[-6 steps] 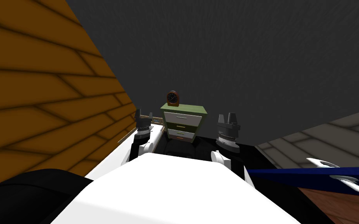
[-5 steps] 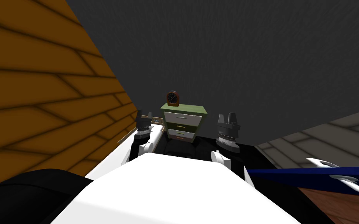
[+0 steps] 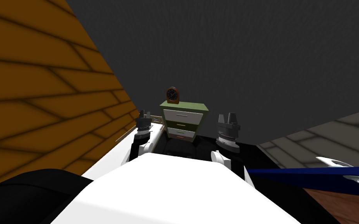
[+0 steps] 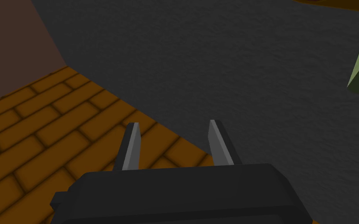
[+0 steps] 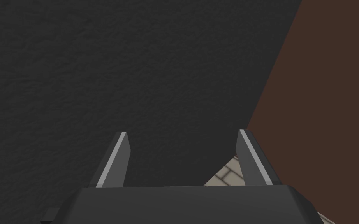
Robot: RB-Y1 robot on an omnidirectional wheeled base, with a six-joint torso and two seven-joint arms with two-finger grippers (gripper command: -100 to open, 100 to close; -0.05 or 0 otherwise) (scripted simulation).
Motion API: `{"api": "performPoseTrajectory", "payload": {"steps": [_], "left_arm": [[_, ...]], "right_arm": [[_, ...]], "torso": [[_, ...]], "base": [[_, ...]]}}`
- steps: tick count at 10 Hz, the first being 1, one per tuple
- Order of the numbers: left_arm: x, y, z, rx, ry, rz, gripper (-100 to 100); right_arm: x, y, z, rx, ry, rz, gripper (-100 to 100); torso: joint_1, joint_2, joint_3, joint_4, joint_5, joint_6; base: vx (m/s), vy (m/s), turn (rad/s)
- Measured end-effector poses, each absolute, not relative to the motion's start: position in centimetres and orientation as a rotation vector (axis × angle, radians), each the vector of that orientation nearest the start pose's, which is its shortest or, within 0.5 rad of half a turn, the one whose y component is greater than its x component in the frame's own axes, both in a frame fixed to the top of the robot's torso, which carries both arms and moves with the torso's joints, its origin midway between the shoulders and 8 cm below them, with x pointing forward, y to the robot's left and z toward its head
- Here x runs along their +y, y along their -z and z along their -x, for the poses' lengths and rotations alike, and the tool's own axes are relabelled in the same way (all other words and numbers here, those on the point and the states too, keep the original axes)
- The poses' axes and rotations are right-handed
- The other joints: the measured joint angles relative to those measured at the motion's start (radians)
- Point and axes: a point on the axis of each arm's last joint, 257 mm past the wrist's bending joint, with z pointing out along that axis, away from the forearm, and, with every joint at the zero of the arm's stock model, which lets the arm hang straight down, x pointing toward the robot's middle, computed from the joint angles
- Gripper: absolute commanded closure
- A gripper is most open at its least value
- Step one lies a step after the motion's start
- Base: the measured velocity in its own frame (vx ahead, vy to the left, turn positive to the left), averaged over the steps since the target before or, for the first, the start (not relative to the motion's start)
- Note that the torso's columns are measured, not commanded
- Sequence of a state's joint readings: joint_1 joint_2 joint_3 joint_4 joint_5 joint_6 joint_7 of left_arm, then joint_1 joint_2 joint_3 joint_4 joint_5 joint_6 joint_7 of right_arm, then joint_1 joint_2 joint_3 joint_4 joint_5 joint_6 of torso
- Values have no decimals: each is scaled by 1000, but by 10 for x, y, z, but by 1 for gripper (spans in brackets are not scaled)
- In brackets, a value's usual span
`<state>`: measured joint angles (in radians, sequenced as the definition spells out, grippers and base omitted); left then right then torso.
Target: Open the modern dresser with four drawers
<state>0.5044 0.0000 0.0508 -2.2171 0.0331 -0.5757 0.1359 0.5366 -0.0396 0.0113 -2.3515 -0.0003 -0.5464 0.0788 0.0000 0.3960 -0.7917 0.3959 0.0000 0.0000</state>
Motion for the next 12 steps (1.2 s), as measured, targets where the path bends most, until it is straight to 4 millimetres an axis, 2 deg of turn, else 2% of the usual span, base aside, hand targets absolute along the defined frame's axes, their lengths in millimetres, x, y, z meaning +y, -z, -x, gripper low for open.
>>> {"api": "performPoseTrajectory", "payload": {"steps": [3, 4, 5, 8, 12], "left_arm": [[302, -11, -338, 542, 1397, 713, 0], [302, -11, -338, 542, 1397, 713, -100], [300, -8, -340, 562, 1397, 706, -100], [297, 7, -350, 639, 1391, 683, -100], [296, 44, -365, 726, 1372, 694, -100]], "right_arm": [[-269, -52, -320, 602, -1250, -534, 0], [-269, -52, -320, 602, -1250, -534, 0], [-269, -52, -320, 603, -1250, -534, 0], [-269, -52, -320, 603, -1250, -534, 0], [-269, -52, -320, 603, -1250, -534, 0]], "torso": [[0, 222, -443, 221, 0, 0], [0, 295, -590, 295, 0, 0], [0, 329, -659, 328, 0, 0], [0, 341, -685, 341, 0, 0], [0, 342, -684, 342, 0, 0]], "base": [[0, 0, 0], [13, -4, -7], [18, -10, -15], [34, -15, -18], [50, -26, -27]]}}
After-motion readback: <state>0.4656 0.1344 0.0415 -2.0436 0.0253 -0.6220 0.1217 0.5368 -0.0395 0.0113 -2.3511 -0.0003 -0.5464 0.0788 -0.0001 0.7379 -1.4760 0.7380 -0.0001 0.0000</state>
